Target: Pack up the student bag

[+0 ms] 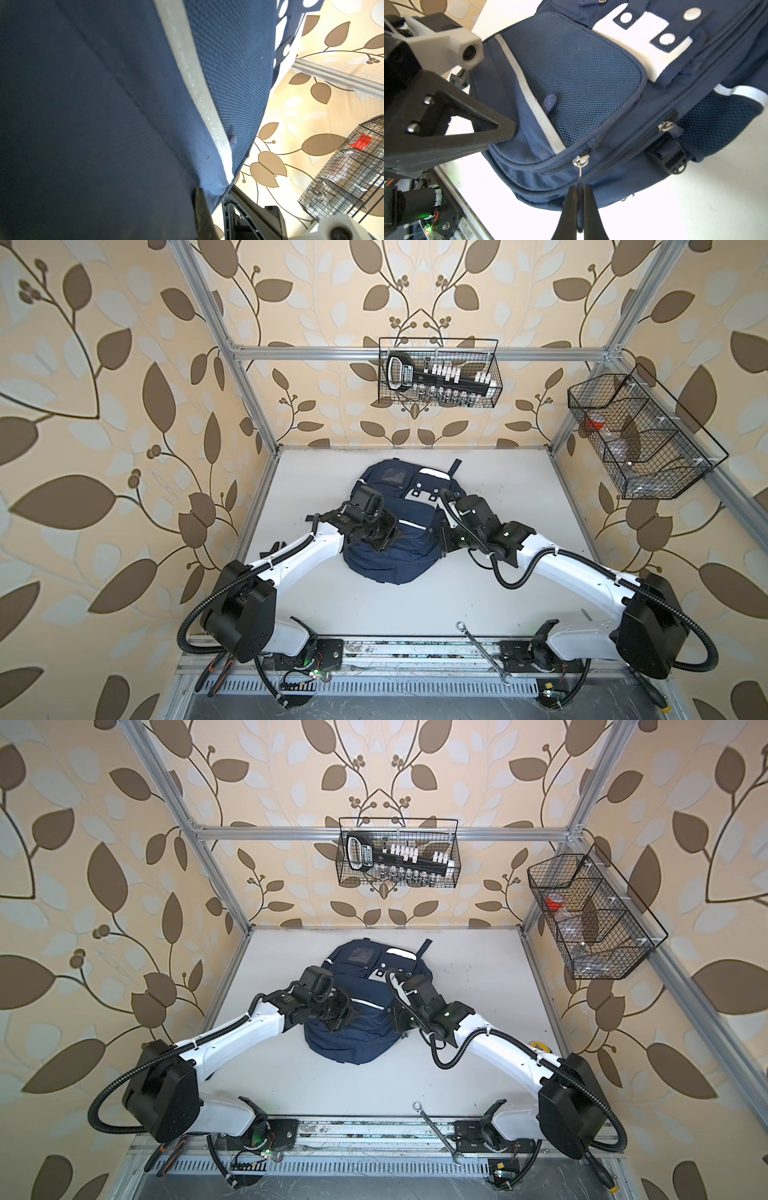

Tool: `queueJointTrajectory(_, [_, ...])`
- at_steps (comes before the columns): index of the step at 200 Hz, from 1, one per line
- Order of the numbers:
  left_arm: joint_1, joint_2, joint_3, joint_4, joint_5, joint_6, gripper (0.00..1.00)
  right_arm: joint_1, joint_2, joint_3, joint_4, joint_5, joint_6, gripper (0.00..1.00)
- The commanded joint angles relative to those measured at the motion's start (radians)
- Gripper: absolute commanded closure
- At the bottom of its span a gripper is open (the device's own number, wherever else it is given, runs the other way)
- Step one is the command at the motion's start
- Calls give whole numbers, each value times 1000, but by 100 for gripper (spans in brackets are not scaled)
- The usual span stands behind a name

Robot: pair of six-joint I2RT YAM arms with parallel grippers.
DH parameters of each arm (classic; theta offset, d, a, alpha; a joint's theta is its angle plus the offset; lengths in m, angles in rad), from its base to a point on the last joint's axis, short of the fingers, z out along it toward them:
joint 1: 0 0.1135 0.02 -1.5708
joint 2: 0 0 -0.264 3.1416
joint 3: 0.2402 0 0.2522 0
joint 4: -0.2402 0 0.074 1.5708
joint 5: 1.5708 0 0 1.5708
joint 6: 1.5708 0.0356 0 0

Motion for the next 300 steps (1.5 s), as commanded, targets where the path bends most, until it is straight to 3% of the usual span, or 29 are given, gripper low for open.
queueJointTrajectory(1, [3,7,21,70,-23,30,100,5,-4,-1,-20,46,7,94])
queueJointTrajectory(36, [-4,26,21,82,-29,31,100,4,-50,18,-71,162,34,49])
queueJointTrajectory(42, [-7,31,22,87,-29,31,100,3,-66,25,-85,189,40,45])
queueJointTrajectory(72, [-31,76,52,96,-44,41,100,-16,-157,62,-161,318,75,42])
queueJointTrajectory(99, [-48,114,93,114,-58,48,100,-74,-244,70,-196,340,103,39])
queueJointTrajectory(177, [-105,189,148,94,-74,82,100,-288,-330,-21,-205,275,170,36])
queueJointTrajectory(191, [-113,168,141,64,-88,125,67,-304,-340,-42,-199,285,177,37])
queueJointTrajectory(198, [-116,158,144,46,-95,158,55,-307,-351,-55,-192,287,181,37])
queueJointTrajectory(228, [-117,119,265,-144,-173,387,26,-308,-436,-141,-110,353,226,34])
queueJointTrajectory(231, [-117,110,278,-154,-178,411,9,-308,-444,-148,-102,361,227,33])
queueJointTrajectory(234, [-118,99,286,-160,-180,435,2,-308,-452,-154,-93,366,223,32])
queueJointTrajectory(269, [-130,-36,440,-299,-352,737,1,-308,-494,-271,77,447,173,30])
queueJointTrajectory(287, [-130,-76,497,-400,-601,860,1,-308,-494,-337,179,546,92,32])
queueJointTrajectory(300, [-126,-130,443,-371,-826,955,1,-308,-481,-369,256,586,-6,28])
